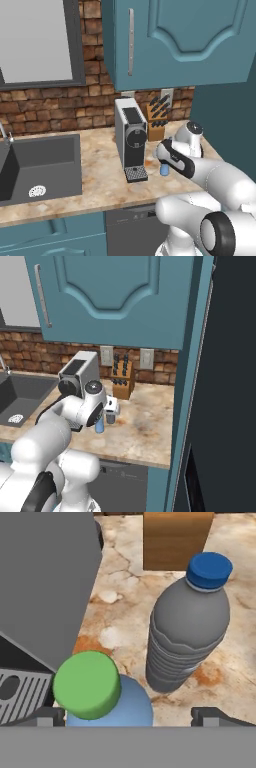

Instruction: Take the bottled waters from the counter and place them in the freezer to freeze. Close the freezer door after placing the bottles.

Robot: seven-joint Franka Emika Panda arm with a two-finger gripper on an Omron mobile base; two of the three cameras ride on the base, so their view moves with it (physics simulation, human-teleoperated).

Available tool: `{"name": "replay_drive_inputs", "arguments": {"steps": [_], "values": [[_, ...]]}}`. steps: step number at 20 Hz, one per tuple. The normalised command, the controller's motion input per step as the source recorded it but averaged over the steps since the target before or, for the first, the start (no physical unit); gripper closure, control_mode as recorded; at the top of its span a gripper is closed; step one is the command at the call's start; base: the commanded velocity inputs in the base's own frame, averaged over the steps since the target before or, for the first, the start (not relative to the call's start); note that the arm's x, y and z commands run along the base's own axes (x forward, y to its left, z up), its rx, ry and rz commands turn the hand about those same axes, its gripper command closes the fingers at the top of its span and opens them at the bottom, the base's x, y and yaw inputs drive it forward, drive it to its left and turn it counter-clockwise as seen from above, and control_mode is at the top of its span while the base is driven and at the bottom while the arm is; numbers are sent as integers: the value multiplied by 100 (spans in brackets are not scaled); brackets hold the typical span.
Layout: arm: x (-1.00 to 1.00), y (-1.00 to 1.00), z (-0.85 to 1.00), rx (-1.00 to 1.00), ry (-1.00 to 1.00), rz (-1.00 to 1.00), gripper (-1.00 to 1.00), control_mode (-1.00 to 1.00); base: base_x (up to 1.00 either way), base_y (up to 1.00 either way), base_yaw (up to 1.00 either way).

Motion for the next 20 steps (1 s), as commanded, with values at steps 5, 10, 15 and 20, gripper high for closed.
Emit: {"name": "replay_drive_inputs", "arguments": {"steps": [5,10,15,20], "values": [[0,0,0,0,-2,0,100,-100,0,0,0],[0,1,-15,0,0,0,100,-100,0,0,0],[0,8,-4,0,-1,0,100,-100,0,0,0],[-54,16,36,-1,-24,0,100,-100,0,0,0]]}}
